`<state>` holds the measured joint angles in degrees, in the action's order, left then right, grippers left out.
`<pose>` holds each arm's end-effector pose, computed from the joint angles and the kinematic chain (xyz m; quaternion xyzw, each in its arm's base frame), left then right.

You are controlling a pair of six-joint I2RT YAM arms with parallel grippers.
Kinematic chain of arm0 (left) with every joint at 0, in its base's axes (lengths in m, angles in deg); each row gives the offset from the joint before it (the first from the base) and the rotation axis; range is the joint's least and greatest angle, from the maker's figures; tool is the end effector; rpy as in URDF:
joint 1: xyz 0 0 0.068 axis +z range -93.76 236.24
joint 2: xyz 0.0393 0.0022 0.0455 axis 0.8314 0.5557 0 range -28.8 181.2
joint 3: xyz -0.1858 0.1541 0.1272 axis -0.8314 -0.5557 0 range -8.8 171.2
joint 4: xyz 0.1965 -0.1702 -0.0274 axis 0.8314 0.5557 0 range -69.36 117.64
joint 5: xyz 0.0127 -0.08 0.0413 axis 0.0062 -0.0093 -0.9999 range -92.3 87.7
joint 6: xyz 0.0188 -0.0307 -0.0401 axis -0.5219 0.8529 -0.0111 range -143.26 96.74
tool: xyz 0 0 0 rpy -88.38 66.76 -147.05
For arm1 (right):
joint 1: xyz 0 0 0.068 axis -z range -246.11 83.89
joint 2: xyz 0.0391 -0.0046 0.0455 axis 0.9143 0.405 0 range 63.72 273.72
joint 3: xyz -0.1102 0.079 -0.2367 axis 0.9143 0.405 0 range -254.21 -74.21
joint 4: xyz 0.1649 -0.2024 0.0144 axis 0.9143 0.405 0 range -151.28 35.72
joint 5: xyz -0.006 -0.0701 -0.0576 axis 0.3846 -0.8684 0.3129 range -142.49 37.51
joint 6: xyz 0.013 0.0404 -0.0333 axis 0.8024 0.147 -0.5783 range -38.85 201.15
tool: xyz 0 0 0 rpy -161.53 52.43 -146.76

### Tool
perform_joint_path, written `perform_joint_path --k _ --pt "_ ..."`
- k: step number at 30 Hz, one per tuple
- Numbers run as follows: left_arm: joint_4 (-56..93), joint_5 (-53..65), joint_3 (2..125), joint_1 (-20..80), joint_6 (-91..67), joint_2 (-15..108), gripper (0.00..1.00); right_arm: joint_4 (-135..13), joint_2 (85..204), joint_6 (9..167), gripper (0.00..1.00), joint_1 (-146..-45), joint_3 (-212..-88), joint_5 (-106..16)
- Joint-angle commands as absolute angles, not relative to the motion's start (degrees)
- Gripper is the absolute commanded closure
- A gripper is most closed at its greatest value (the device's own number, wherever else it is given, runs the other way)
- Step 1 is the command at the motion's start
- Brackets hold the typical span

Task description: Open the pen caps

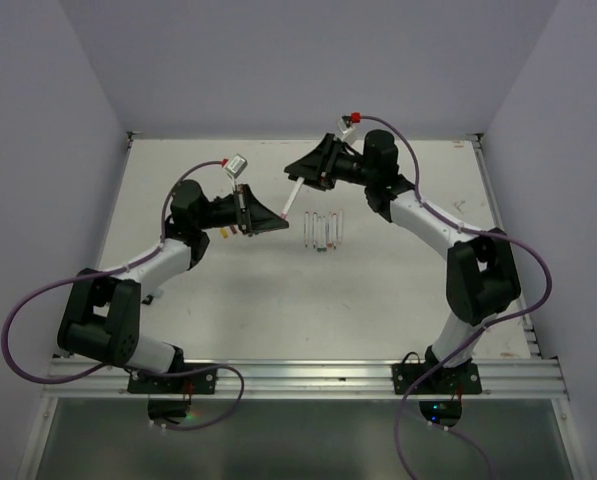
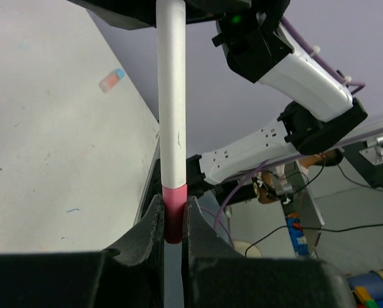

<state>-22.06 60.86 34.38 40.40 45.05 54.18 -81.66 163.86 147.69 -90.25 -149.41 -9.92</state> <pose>0.2841 -0.1136 0.2694 0.0810 0.6943 -0.6816 0.2166 0.3678 0.1913 0.3165 0.0180 0.7272 0.6372 0.2546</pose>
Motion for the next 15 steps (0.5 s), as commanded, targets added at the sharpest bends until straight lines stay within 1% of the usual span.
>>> perform_joint_path --k 1,5,8,10,11,12,13,15 --pt "-23.13 65.73 35.67 39.8 42.21 53.9 1.0 -80.97 163.22 145.39 0.55 -91.77 -150.24 -12.94" --pt "-24.62 64.85 36.19 39.89 44.58 54.08 1.0 -80.79 163.83 145.04 0.54 -93.09 -150.06 -12.59" --pt "-21.91 62.31 37.6 40.15 44.15 54.08 1.0 -81.31 163.13 144.95 0.54 -94.32 -148.67 -13.2" --pt "-12.71 58.88 39.09 40.68 40.74 53.38 1.0 -81.93 161.3 144.26 0.54 -94.67 -147.43 -15.04" --pt "-9.19 57.91 41.01 40.77 36.63 53.37 1.0 -81.58 160.67 143.9 0.54 -94.68 -146.55 -15.83" --pt "-1.76 55.64 41.9 41.12 34.33 53.2 1.0 -80.36 160.23 142.94 0.54 -94.68 -146.89 -16.1" --pt "0.32 55.01 42.52 41.3 32.65 52.94 1.0 -76.52 160.4 140.84 0.53 -94.68 -147.77 -16.45" --pt "0.69 53.87 42.35 41.38 31.93 52.5 1.0 -74.47 161.01 139.86 0.54 -94.76 -149.62 -15.75"
